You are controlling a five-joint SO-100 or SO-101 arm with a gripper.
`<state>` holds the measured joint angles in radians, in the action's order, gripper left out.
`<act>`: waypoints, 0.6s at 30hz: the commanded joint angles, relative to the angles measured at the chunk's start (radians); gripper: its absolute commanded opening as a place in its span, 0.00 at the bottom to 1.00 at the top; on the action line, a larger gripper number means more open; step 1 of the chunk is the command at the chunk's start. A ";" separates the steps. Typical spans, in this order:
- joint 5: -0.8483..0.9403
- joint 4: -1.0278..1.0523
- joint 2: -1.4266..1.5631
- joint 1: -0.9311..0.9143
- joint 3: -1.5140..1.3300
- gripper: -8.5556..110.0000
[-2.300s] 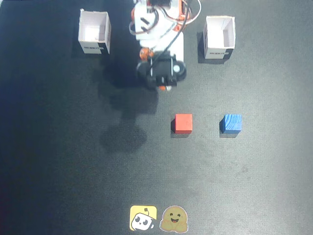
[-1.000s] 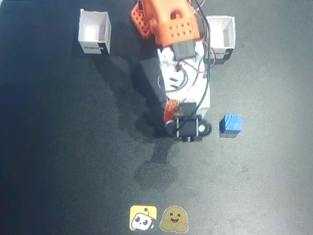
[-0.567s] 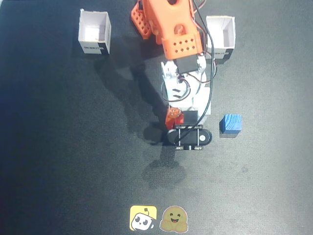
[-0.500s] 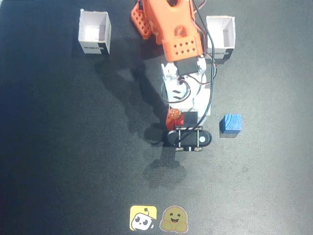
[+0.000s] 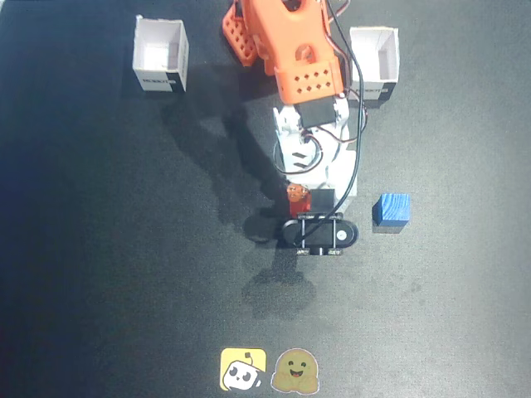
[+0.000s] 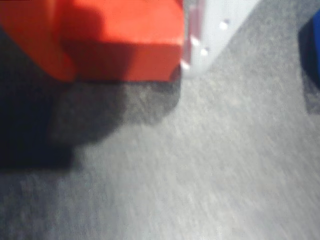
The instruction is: Put the red cube in the right box and the blue cube in the left box.
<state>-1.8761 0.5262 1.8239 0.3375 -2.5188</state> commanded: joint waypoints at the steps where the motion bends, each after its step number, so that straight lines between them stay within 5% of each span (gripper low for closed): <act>1: 0.041 0.077 0.091 -0.029 0.041 0.17; 18: 0.195 0.414 0.336 -0.319 0.132 0.17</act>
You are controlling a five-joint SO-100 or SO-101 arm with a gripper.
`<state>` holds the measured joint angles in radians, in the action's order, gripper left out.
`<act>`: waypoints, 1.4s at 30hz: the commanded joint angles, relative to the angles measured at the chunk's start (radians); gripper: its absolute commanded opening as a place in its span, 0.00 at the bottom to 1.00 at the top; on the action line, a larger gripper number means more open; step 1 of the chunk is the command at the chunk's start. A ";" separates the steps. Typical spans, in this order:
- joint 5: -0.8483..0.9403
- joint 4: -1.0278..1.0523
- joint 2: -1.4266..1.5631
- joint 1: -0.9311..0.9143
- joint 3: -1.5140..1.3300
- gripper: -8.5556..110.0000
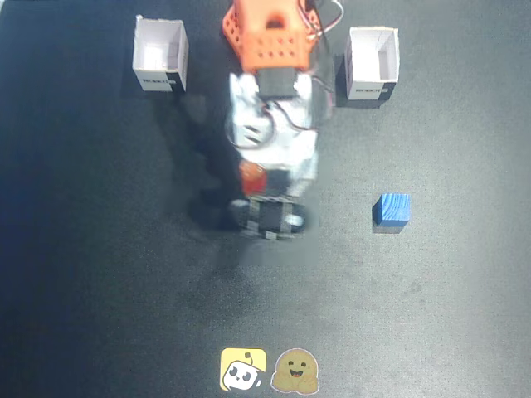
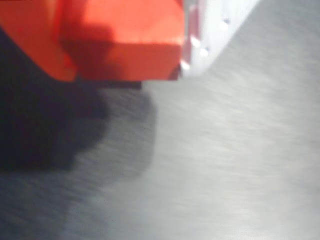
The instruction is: Put the red cube in the right box and the blue cube in the left box.
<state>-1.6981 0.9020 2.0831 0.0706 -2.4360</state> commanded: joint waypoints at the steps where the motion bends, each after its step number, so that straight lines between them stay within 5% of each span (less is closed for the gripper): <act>1: 0.020 0.055 0.098 -0.080 0.046 0.17; 31: 0.236 0.451 0.669 -0.928 -0.126 0.17; 42: 0.272 0.433 0.543 -1.192 -0.080 0.17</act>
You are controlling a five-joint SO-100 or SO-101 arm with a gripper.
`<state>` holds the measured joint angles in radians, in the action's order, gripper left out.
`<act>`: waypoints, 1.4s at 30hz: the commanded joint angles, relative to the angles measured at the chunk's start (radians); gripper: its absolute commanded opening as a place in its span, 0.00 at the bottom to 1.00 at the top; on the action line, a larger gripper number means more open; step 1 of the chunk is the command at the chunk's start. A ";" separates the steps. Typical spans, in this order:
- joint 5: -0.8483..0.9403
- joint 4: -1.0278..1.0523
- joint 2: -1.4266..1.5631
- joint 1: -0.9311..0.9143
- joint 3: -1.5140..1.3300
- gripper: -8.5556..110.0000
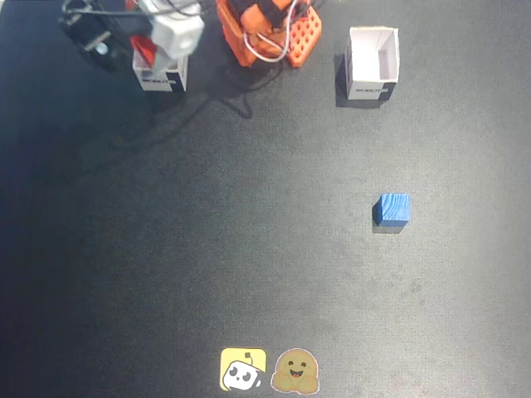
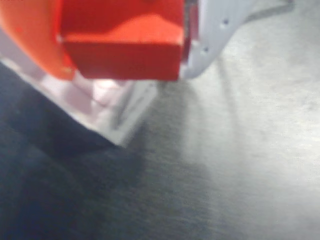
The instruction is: Put the red cube in the right box and the blue cube in the left box.
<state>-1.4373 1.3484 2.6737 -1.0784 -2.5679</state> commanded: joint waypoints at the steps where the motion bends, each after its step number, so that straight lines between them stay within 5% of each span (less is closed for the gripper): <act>1: 0.020 -0.021 -0.063 -0.060 0.057 0.17; 24: 0.017 -0.058 -0.087 -0.137 0.032 0.25; 31: 0.044 -0.063 -0.083 -0.137 0.018 0.09; 42: 0.028 -0.092 0.038 0.238 -0.002 0.07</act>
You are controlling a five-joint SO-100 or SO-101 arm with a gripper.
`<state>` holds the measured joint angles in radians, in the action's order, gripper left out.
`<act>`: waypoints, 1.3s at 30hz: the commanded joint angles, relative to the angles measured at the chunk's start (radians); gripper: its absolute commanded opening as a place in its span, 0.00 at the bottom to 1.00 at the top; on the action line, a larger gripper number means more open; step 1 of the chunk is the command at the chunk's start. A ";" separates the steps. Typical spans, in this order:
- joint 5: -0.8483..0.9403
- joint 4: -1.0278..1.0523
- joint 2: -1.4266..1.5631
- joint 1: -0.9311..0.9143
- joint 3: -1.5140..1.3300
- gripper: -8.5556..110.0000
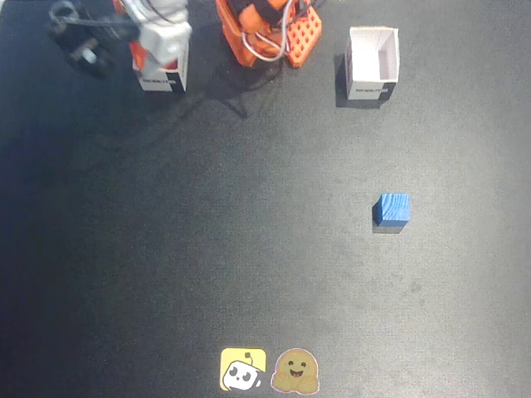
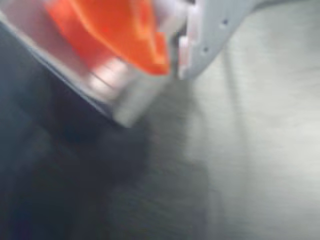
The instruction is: Put the red cube in the right box and the blue cube in the left box.
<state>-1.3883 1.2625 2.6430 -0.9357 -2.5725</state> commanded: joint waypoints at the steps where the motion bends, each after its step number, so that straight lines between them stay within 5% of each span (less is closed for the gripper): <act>1: -0.028 -0.002 0.092 0.146 0.002 0.07; 11: -0.161 0.124 0.431 0.615 -0.081 0.07; 21: -0.164 0.124 0.448 0.888 -0.103 0.07; 39: -0.183 0.015 0.449 1.091 -0.213 0.07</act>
<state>-1.5647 1.3054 3.0818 0.1473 -2.7857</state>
